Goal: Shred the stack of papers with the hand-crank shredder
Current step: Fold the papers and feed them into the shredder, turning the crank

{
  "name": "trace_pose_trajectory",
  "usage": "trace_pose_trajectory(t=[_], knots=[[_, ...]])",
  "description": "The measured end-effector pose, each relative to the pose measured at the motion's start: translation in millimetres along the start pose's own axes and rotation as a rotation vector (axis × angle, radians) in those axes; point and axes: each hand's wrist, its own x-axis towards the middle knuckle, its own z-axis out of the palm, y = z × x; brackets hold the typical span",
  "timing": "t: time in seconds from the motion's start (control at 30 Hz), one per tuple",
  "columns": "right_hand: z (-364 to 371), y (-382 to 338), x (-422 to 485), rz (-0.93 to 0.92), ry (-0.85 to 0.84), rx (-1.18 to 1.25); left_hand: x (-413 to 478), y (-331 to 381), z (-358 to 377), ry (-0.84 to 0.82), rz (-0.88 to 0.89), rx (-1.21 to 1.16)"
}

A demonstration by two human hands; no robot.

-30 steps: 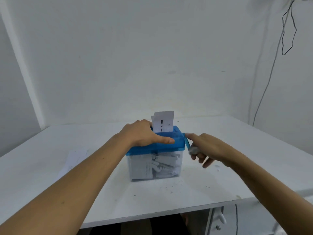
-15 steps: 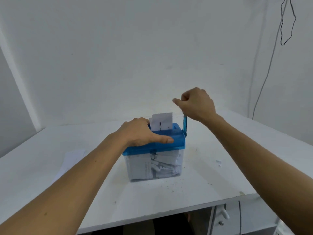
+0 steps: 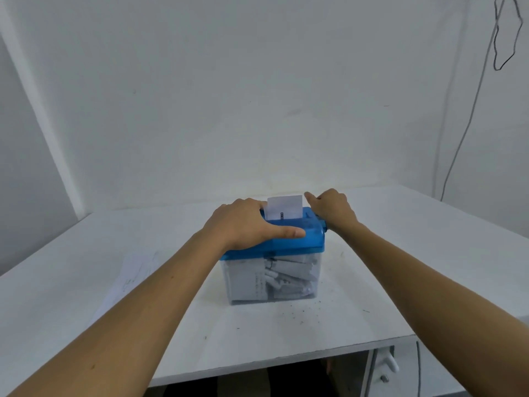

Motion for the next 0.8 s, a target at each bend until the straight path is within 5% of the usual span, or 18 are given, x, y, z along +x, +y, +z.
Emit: trace_pose_trajectory(t=[0.17,0.33,0.57,0.8], knots=[[1.6,17.3,-36.5,0.038,-0.394,-0.229,0.4,-0.7,-0.7,0.006,-0.018,-0.048],[-16.3,24.9,-79.1,0.049,-0.506,-0.125,-0.4,0.7,-2.5,-0.001,-0.019,-0.067],[-83.0,10.5,-111.5,-0.001,-0.467,0.136,1.0,4.0,-3.6,-0.043,-0.033,-0.036],[-106.2,-20.6,-82.1,-0.158,-0.272,0.024,-0.9,3.5,-4.7,-0.048,-0.013,0.008]])
